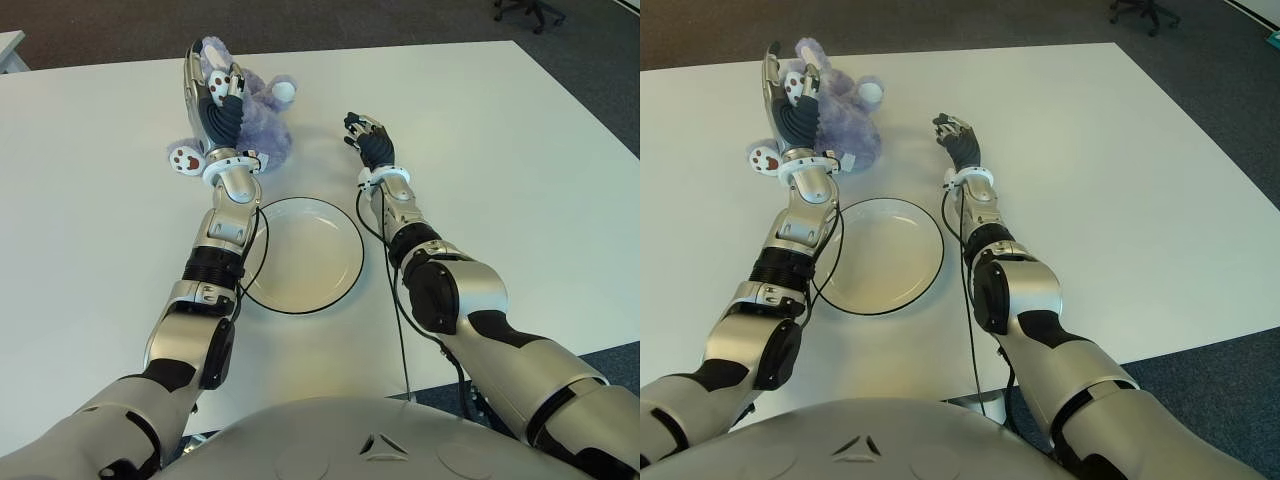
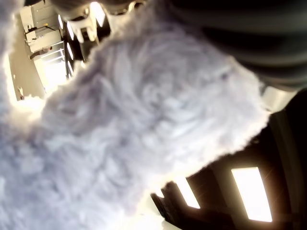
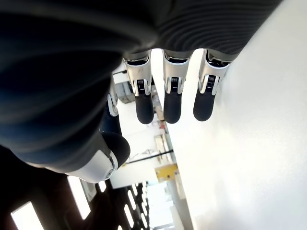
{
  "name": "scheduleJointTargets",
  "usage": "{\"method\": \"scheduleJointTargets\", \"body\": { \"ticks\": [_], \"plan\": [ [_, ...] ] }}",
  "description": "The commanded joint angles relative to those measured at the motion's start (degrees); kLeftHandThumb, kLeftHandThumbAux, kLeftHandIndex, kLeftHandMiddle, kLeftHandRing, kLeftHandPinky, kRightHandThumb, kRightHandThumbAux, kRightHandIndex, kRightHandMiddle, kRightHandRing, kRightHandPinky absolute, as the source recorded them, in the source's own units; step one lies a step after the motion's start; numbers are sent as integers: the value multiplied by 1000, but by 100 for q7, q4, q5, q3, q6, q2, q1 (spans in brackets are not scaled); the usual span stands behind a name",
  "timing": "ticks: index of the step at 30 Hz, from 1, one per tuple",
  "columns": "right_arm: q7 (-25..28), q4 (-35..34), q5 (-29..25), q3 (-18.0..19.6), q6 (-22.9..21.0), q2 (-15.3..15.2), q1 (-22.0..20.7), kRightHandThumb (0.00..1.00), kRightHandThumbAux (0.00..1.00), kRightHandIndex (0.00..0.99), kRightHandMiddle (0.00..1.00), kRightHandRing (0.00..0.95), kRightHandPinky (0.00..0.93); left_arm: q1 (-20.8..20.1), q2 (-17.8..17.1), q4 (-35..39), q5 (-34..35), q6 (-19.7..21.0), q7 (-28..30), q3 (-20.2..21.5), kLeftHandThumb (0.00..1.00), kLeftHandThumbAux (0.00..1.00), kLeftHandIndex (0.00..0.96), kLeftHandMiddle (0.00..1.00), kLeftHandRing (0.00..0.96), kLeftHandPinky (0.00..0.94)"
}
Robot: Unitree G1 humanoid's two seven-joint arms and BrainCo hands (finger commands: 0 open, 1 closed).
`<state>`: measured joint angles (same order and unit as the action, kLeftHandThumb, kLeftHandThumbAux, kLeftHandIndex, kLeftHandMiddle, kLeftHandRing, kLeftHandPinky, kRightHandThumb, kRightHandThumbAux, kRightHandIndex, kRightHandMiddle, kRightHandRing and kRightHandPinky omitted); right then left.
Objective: Put the doll into the plate.
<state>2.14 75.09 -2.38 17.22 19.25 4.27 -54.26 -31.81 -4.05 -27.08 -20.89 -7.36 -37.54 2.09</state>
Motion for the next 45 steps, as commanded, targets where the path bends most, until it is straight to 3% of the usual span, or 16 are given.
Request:
{"method": "scheduleJointTargets", "body": {
  "ticks": [1,8,12,13,15,29,40,42,45],
  "plan": [
    [-65,210,22,-15,-183,136,288,704,726,408,151,121,165,88,84,-162,180,-47,-30,104,462,316,71,123,92,102],
    [-76,202,17,-33,-113,140,294,702,728,407,147,109,135,124,139,-99,165,175,11,138,474,303,147,172,138,151],
    [-92,204,37,-61,-100,143,297,700,730,406,147,108,138,164,128,21,103,473,90,101,469,299,188,217,192,222],
    [-95,204,41,-68,-98,146,299,699,731,405,149,111,146,175,121,54,83,549,104,87,468,301,216,253,241,277],
    [-87,207,35,-65,-103,145,301,699,731,405,152,114,147,168,80,65,71,613,140,77,462,303,228,273,254,281],
    [-65,209,65,-116,-44,163,327,699,731,404,152,117,149,142,-289,-142,-68,582,507,-157,386,337,329,432,401,337],
    [-45,211,34,-100,-24,169,328,701,731,405,158,121,155,244,-345,-10,316,607,1355,-137,444,405,396,457,422,362],
    [-34,211,23,-89,-25,171,330,701,731,405,159,122,156,262,-349,24,365,645,1473,-129,452,416,408,467,436,382],
    [-9,210,-6,-63,-11,184,330,702,731,405,165,128,165,281,-376,146,471,916,1801,-120,460,473,460,504,491,495]
  ]
}}
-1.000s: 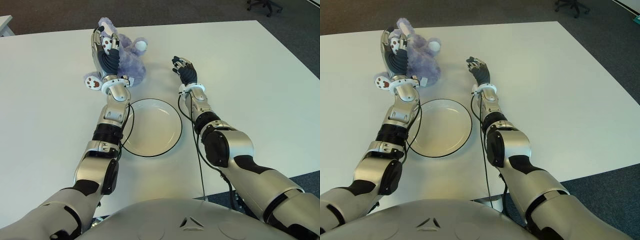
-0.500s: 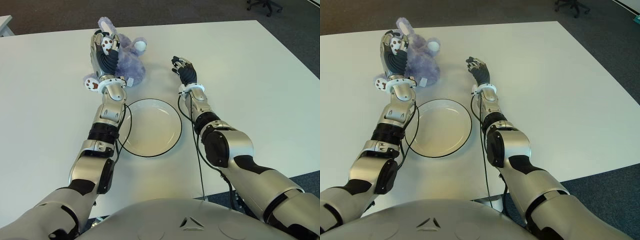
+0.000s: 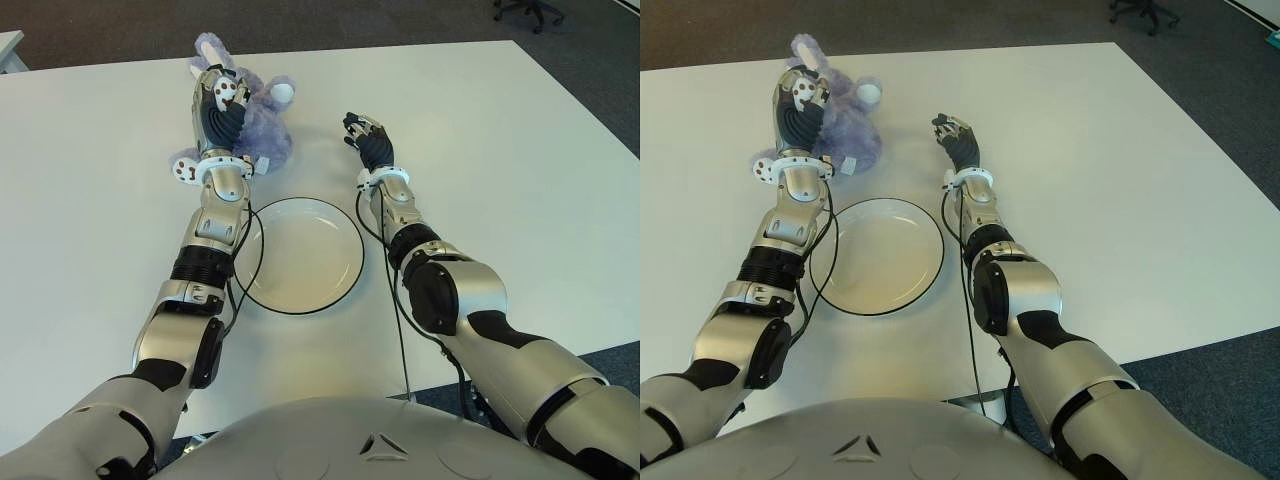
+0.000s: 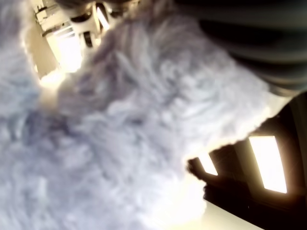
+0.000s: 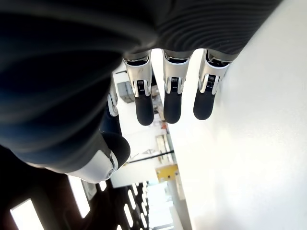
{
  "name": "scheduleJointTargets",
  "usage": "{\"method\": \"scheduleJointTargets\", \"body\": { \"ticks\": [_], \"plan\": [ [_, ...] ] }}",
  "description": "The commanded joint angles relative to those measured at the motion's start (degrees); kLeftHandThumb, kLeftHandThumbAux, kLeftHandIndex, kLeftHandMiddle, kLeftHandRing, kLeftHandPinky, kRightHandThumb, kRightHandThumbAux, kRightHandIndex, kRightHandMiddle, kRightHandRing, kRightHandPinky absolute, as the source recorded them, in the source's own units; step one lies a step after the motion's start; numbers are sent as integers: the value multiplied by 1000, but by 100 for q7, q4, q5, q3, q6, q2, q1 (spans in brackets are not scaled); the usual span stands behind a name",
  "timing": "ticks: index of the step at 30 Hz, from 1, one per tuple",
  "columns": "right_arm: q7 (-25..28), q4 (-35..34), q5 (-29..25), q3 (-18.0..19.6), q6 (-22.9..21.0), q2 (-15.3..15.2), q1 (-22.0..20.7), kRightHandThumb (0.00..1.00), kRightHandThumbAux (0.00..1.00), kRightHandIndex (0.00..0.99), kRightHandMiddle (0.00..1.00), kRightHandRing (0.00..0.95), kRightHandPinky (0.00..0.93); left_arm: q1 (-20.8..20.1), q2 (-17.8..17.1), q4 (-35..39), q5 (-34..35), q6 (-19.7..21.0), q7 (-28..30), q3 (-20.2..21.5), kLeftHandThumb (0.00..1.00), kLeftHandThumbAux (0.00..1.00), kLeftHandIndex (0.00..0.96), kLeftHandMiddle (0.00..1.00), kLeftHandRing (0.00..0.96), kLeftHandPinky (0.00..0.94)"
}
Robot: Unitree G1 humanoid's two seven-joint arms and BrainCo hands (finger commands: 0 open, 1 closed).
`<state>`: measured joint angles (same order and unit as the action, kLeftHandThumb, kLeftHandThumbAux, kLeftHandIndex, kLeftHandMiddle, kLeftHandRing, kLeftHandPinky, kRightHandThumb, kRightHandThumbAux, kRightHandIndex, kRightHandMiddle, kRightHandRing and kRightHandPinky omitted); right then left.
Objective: Put the doll into the plate.
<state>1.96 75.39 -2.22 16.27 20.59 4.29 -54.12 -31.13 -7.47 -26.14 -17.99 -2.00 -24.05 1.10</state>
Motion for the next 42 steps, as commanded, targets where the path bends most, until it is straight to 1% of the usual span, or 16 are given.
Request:
{"method": "scheduleJointTargets", "body": {
  "ticks": [1,5,7,11,14,15,17,19,22,23,27,30,35,38,39,42],
  "plan": [
    [16,184,-26,37,-139,185,321,702,730,405,166,130,165,218,-38,83,194,442,508,-17,452,484,468,511,502,526],
    [31,183,-27,45,-116,183,317,703,730,404,165,131,167,226,-58,185,217,689,677,-14,437,494,474,519,515,561],
    [10,174,-4,21,-105,181,313,702,729,404,162,132,173,213,-83,196,198,790,747,-29,432,507,484,555,580,663],
    [-53,178,50,-34,-168,173,310,702,729,405,169,139,182,190,-164,188,17,935,750,-130,405,503,513,612,640,735],
    [-62,189,38,-24,-185,178,295,702,729,406,171,141,183,189,-201,198,-54,1000,755,-185,397,502,521,626,655,751],
    [-60,195,22,-7,-183,186,284,703,728,406,172,142,175,195,-210,210,-64,1018,765,-201,385,508,535,634,653,722],
    [-30,202,-26,43,-153,201,294,703,727,406,173,143,173,214,-230,244,-77,1058,790,-237,381,511,539,636,652,713],
    [34,198,-104,119,-103,215,322,704,726,406,171,144,178,224,-255,259,-97,1096,812,-276,377,523,571,661,683,754],
    [40,175,-115,124,-114,211,303,704,726,406,169,144,183,246,-273,294,-116,1136,811,-318,383,527,586,681,703,775],
    [14,172,-82,91,-149,200,291,703,727,405,167,139,177,254,-275,307,-124,1146,807,-328,398,530,601,721,739,802],
    [-42,185,-1,18,-215,183,305,703,729,404,165,136,170,300,-284,388,-170,1188,798,-365,422,535,616,764,778,831],
    [5,190,-82,105,-196,194,283,704,728,404,164,136,169,315,-319,411,-215,1196,826,-406,455,544,623,796,805,858],
    [-23,189,-40,65,-274,192,281,703,728,404,162,131,163,314,-367,433,-241,1278,889,-456,535,568,699,827,825,855],
    [5,179,-86,107,-182,218,313,703,728,404,161,129,160,304,-376,393,-206,1300,933,-450,574,586,736,836,830,856],
    [28,176,-123,140,-149,229,319,704,727,405,157,125,157,301,-376,374,-183,1297,952,-441,610,613,780,851,843,859],
    [-5,180,-57,74,-209,215,312,703,728,405,153,120,152,318,-372,364,-72,1229,1041,-394,651,634,804,863,856,863]
  ]
}}
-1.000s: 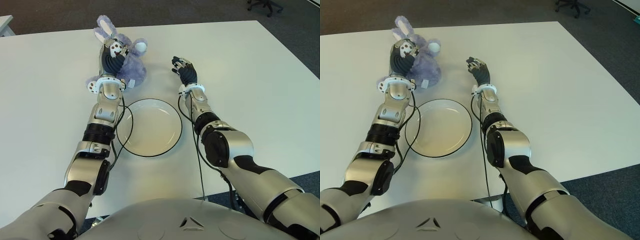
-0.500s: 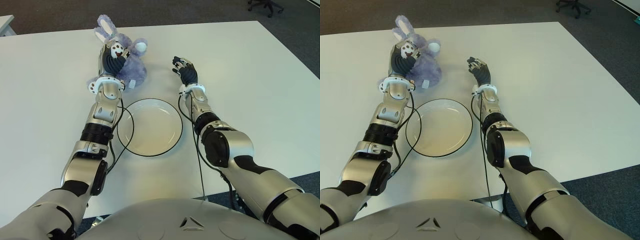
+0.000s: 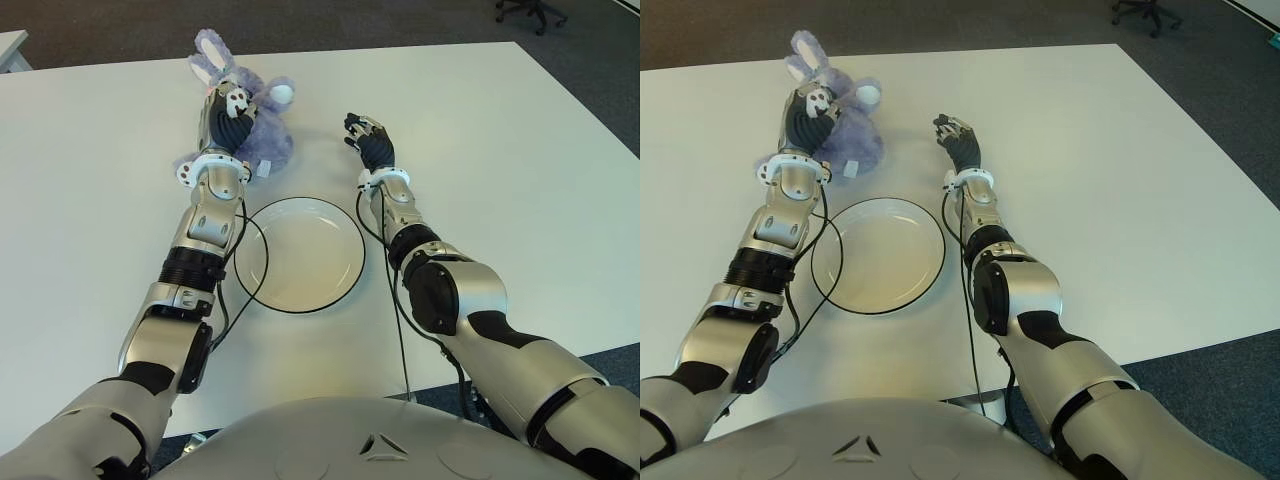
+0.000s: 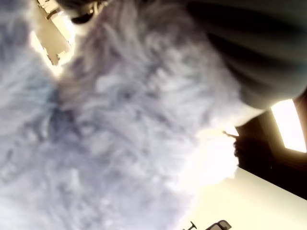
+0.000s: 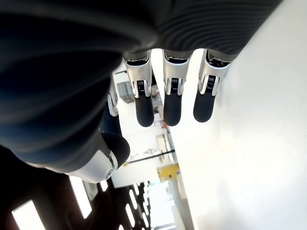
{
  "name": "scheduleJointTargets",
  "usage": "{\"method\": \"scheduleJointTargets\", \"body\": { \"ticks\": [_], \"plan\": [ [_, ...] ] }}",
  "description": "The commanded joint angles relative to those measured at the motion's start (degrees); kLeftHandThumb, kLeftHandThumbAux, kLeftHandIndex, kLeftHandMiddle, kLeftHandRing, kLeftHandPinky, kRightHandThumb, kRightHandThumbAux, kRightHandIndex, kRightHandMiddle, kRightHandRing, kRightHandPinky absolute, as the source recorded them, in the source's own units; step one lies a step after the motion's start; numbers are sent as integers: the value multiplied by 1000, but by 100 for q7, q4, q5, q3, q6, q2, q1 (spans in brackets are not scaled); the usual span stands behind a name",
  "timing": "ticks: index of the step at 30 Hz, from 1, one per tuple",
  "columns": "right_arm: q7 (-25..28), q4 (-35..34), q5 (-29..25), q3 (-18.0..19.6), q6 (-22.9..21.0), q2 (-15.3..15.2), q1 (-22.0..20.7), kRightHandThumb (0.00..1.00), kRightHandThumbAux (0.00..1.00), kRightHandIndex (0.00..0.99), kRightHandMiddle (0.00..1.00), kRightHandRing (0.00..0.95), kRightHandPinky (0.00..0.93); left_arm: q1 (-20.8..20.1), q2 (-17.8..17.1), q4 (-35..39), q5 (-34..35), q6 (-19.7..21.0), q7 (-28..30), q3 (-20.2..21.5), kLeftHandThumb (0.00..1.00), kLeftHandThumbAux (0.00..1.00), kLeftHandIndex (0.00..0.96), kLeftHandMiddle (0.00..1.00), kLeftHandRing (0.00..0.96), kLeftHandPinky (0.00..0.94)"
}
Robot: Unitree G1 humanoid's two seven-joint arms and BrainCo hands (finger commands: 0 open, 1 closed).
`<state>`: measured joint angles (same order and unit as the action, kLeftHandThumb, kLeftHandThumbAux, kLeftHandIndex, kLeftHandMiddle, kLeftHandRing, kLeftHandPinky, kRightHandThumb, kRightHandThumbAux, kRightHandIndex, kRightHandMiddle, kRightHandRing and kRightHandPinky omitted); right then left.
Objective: Put the doll into the plate.
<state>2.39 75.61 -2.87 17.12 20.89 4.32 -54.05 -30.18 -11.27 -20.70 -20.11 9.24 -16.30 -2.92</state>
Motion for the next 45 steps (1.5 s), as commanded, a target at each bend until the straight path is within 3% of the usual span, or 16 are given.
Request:
{"method": "scheduleJointTargets", "body": {
  "ticks": [1,8,17,45],
  "plan": [
    [-64,159,33,-37,-259,207,304,703,728,405,153,119,150,231,7,-174,160,90,282,16,665,640,806,865,859,863],
    [-11,156,-135,126,-172,267,301,704,727,405,152,119,153,250,18,-127,306,91,383,88,738,663,817,869,869,868],
    [-21,163,-91,48,-194,240,346,704,727,405,155,122,155,351,89,38,494,81,474,189,801,671,822,854,858,863],
    [-137,155,-15,-77,-285,239,360,704,727,406,158,119,145,469,70,131,789,-227,686,335,792,671,811,856,865,878]
  ]
}}
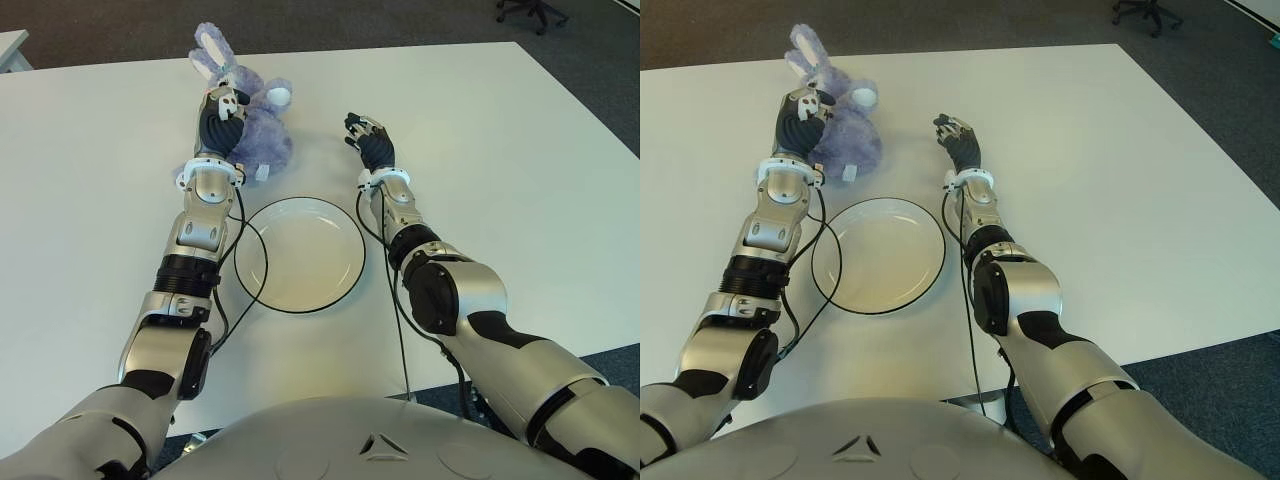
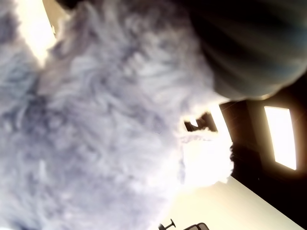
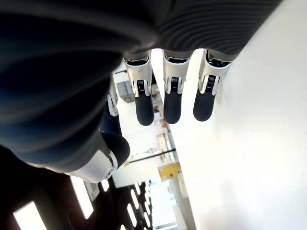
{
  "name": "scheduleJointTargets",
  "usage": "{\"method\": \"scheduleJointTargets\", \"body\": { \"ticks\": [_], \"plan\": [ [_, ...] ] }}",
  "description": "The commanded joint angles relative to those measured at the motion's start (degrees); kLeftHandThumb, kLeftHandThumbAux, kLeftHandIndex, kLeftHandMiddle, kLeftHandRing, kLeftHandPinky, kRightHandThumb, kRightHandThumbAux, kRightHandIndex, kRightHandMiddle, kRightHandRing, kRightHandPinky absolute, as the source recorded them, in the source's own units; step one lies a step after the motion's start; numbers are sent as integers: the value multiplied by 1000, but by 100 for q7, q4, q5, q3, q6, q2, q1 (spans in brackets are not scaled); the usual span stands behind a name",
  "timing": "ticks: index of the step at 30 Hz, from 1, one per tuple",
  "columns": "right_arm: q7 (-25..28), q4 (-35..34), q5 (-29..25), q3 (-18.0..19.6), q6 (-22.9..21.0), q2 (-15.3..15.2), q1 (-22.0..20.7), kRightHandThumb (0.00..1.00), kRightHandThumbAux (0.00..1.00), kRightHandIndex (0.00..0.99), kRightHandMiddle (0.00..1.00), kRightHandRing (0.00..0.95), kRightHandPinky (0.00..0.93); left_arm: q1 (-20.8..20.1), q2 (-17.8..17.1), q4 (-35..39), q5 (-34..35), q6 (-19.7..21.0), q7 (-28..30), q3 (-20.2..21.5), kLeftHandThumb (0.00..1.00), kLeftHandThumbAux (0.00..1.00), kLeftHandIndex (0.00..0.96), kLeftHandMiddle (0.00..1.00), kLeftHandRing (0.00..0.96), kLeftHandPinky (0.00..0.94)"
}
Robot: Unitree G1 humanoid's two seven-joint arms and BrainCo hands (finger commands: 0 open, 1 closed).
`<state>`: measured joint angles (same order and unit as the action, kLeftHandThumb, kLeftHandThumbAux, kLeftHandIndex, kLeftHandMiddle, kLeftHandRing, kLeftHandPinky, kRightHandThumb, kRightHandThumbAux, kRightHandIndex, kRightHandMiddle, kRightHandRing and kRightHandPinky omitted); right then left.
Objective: Put the doll into the plate.
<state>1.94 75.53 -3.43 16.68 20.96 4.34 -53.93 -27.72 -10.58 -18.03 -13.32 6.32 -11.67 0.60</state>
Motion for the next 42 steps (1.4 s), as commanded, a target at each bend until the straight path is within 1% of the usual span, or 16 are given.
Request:
{"method": "scheduleJointTargets", "body": {
  "ticks": [1,7,12,14,21,22,26,32,34,36,38,42],
  "plan": [
    [-84,163,42,-38,-286,235,353,704,727,406,157,117,143,212,-5,-145,107,53,235,-7,794,672,818,862,869,878],
    [110,165,-152,141,-166,295,399,704,727,406,156,120,157,40,-151,-94,107,185,449,60,786,665,800,856,863,869],
    [54,167,-86,64,-224,274,368,704,728,406,155,121,155,-140,-252,49,92,284,595,72,773,661,781,842,854,864],
    [51,169,-121,101,-184,285,375,704,727,406,155,121,153,-183,-302,232,49,346,642,51,771,663,780,843,856,869],
    [55,168,-249,245,-176,337,369,706,726,406,158,123,157,-277,-411,226,-38,235,642,21,762,664,779,846,861,876],
    [35,168,-247,254,-182,341,367,707,726,406,159,124,155,-310,-429,193,-52,198,627,19,744,662,773,846,860,872],
    [-107,176,-112,166,-246,338,335,707,726,406,156,120,143,-476,-500,-3,-161,32,525,-15,727,659,783,860,872,888],
    [-287,190,112,-60,-427,296,304,705,728,406,153,114,136,-584,-575,-29,-204,51,593,-17,732,660,785,862,874,885],
    [-247,193,73,-27,-426,283,329,704,728,406,155,115,139,-645,-631,47,-208,113,654,-15,733,658,777,857,869,882],
    [-152,209,-23,88,-371,288,393,705,728,406,153,113,135,-704,-695,183,-226,218,713,-19,736,658,778,859,873,889],
    [-88,203,-89,160,-320,289,411,705,728,406,151,111,131,-760,-751,362,-268,382,773,-38,742,659,785,864,878,892],
    [-116,179,-75,122,-333,317,332,704,728,405,147,108,131,-806,-846,498,-410,604,834,-121,752,664,805,867,884,885]
  ]
}}
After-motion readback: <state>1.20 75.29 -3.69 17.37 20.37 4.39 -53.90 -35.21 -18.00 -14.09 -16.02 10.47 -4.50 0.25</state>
